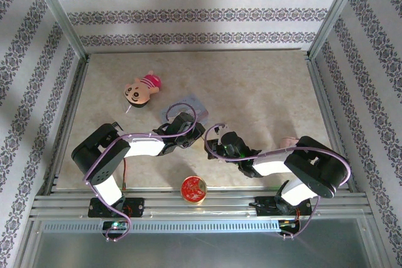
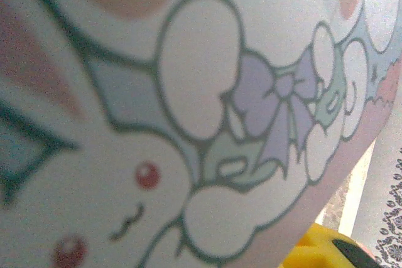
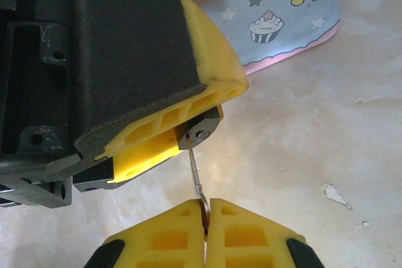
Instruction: Unlock the padlock with the key
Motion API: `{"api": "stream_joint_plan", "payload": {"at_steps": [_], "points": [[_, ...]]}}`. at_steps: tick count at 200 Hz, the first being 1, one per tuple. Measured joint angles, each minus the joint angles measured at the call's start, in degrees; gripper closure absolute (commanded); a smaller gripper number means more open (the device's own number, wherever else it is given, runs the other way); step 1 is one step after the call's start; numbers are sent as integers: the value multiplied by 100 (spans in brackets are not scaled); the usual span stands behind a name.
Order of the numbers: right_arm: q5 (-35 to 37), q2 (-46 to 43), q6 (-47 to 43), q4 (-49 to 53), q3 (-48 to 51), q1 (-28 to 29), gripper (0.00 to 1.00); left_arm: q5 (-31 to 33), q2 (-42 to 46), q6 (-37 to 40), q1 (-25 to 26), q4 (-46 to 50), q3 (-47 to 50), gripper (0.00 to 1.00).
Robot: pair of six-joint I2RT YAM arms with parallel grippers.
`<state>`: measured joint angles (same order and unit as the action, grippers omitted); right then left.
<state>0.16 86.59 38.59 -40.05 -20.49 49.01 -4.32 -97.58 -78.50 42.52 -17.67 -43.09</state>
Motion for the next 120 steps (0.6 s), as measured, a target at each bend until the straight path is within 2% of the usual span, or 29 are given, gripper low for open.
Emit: {"api": "stream_joint_plan", "payload": {"at_steps": [120], "points": [[0,146,2,-4,-37,-4,100,-17,-11,0,-17,-55,0,79]]}}
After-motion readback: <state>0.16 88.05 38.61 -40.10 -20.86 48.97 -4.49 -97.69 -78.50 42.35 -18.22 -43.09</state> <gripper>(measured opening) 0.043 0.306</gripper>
